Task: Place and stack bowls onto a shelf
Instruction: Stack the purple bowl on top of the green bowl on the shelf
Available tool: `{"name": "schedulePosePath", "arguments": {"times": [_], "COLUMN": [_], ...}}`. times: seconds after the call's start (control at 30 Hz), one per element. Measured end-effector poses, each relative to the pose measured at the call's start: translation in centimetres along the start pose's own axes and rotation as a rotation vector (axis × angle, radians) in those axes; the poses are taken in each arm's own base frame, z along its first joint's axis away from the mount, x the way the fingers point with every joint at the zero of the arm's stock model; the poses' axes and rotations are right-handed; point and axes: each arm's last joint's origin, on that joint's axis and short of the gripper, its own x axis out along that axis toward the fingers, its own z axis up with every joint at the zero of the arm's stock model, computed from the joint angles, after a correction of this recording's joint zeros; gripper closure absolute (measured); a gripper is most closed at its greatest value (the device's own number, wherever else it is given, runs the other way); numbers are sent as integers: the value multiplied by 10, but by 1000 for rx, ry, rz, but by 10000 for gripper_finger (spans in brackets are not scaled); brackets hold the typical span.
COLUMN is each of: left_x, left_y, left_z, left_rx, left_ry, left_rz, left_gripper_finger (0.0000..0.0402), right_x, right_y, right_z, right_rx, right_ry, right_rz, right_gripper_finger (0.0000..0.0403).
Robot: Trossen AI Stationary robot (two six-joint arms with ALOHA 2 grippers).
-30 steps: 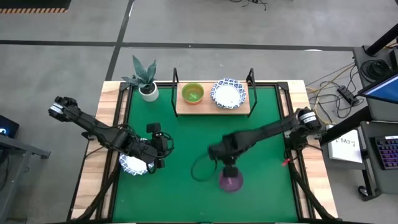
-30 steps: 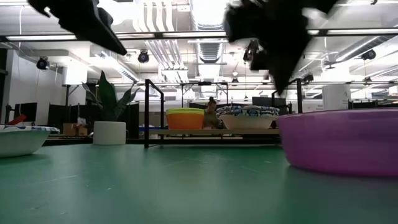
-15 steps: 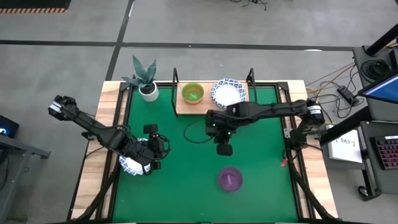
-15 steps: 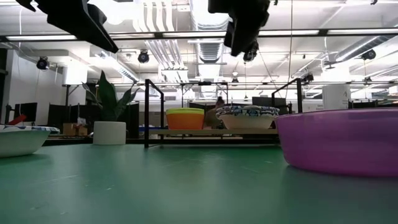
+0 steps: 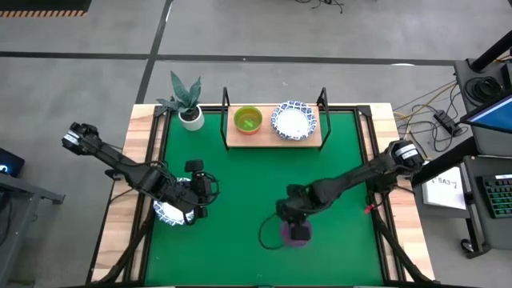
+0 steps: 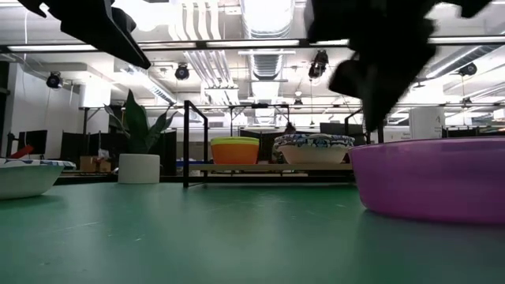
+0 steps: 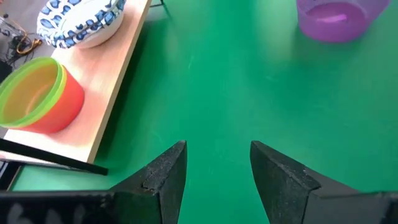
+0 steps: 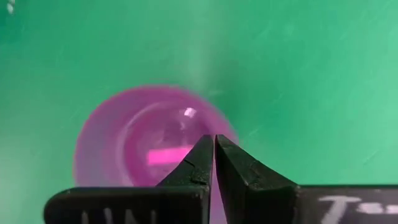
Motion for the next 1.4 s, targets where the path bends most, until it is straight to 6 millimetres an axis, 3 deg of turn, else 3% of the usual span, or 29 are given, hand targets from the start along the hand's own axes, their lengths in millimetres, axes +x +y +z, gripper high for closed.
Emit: {"name": "schedulePosePath", "arguments": {"times": [0.23,0.6,0.77,0.9,1.07,1.1,1.27,1.4], "left_x": [0,4,7,8,8,8,8,7], "left_y": [-1,-4,-6,-7,-7,-7,-4,-3], "left_z": [3,3,2,2,3,3,5,5], "left_rx": [-2,14,38,41,47,52,71,80], "left_ry": [-28,-19,-10,-7,-14,-19,-63,-61], "left_rz": [-8,-5,-3,-1,-2,0,119,146], "left_gripper_finger": [242,242,242,242,242,242,242,242], "right_x": [4,5,27,45,42,39,3,-37], "right_y": [5,5,1,-1,-3,-5,-21,-48], "right_z": [-6,-7,-12,-16,-10,-7,23,54], "right_rx": [45,-35,-48,-66,-62,-49,35,108], "right_ry": [20,18,73,131,138,139,67,-15], "right_rz": [2,-12,-49,-65,0,12,40,24], "right_gripper_finger": [380,224,198,234,368,379,394,394]}}
